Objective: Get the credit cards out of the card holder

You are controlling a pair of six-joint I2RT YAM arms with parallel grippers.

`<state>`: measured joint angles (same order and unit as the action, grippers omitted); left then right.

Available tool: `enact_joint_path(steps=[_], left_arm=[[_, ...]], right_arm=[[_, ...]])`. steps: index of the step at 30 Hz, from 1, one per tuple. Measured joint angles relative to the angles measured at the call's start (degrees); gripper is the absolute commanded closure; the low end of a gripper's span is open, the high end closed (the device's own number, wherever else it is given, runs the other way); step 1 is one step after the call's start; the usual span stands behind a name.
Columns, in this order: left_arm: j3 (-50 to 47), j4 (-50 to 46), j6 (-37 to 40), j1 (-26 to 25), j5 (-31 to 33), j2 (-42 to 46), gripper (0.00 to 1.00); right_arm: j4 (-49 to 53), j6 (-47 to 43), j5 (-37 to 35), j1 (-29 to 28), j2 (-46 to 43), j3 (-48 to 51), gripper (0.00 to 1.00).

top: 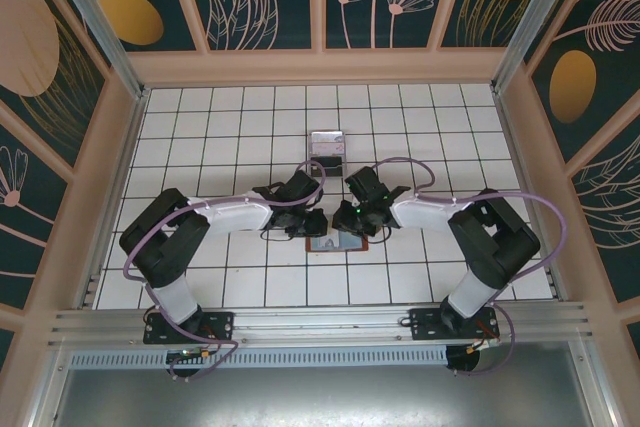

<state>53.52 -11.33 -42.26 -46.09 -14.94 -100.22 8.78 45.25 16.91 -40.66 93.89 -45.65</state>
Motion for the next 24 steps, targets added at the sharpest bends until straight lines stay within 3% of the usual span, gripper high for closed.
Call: enact_joint_path(steps=[18,24], left_arm=[[-0.3,0.2,0.0,0.0,0.5,0.1,0.81],[-0.7,0.1,0.0,0.0,0.5,0.6,0.81]], right_arm=[[-9.7,-1.9,4.4,1.2,-0.8,4.7,0.88],[-15.3,-2.0,8.1,1.7,-2.9,9.2,0.87]])
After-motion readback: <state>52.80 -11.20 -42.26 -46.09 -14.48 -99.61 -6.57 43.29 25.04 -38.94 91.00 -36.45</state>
